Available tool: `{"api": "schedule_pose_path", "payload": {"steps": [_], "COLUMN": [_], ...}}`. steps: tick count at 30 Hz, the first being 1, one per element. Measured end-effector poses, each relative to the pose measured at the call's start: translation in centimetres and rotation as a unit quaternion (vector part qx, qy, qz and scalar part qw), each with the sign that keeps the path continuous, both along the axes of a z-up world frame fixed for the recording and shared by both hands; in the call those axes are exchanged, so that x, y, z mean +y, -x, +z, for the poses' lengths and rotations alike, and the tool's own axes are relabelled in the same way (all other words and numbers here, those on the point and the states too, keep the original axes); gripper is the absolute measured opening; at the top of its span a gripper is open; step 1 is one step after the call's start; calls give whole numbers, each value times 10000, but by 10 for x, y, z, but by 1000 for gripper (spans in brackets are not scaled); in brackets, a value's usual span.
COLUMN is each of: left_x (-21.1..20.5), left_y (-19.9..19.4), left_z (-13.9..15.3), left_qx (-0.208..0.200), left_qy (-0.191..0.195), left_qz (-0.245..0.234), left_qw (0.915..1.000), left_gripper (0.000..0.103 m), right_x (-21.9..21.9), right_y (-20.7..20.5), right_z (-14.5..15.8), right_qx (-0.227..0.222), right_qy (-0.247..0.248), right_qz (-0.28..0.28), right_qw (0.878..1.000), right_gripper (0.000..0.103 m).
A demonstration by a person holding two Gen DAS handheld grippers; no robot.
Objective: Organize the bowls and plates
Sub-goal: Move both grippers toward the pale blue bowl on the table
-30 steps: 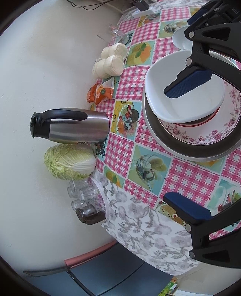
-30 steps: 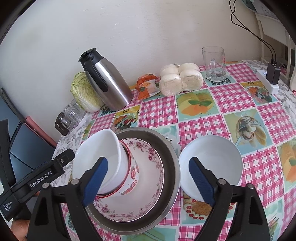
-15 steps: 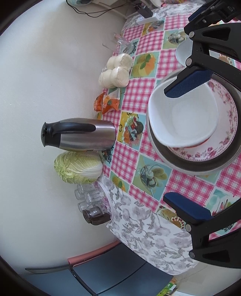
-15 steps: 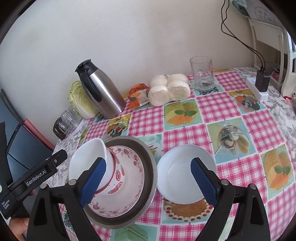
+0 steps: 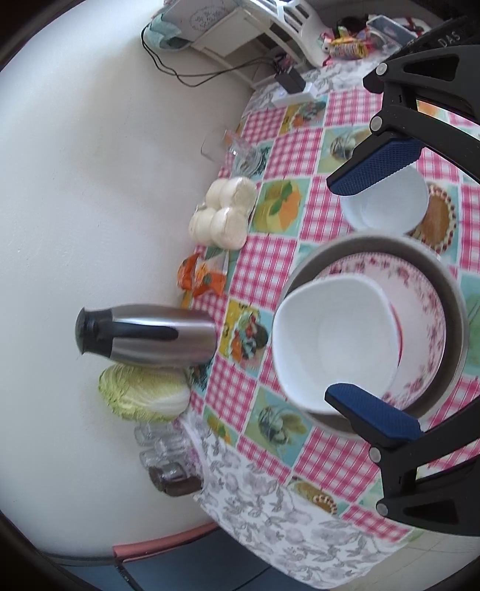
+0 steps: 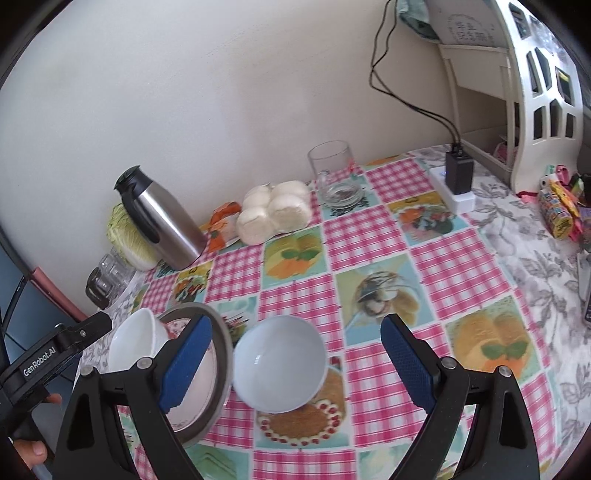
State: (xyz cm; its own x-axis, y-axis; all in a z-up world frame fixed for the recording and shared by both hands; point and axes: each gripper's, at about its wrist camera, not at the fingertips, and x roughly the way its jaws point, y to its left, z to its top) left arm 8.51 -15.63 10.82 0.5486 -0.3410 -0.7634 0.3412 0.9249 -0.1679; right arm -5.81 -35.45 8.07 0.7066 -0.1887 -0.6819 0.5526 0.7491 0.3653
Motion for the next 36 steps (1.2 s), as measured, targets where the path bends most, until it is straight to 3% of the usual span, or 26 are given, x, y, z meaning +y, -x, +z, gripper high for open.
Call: {"api": "schedule_pose_path", "payload": {"steps": [10, 19, 25, 36], "left_x": [-45, -62, -65, -75], "left_y": [23, 27, 25, 35], "left_z": [-11, -32, -56, -86], "left_qx": [270, 742, 1207, 1649], "left_qy": [314, 547, 628, 618], "left_qz": [-405, -440, -222, -27], "left_qw": [9983, 9948, 9905, 9844], "left_gripper": [103, 101, 95, 87], "right_x": [-40, -60, -65, -53], "right_y": [33, 48, 38, 7], "right_z": [-7, -15, -35, -70], "right_qx": [61, 185, 438, 854], "right_qy": [-43, -53, -223, -421], "right_qz": [-391, -591, -471, -74], "right_qw": [9992, 9981, 9977, 9954], "right_gripper": [93, 93, 93, 93]}}
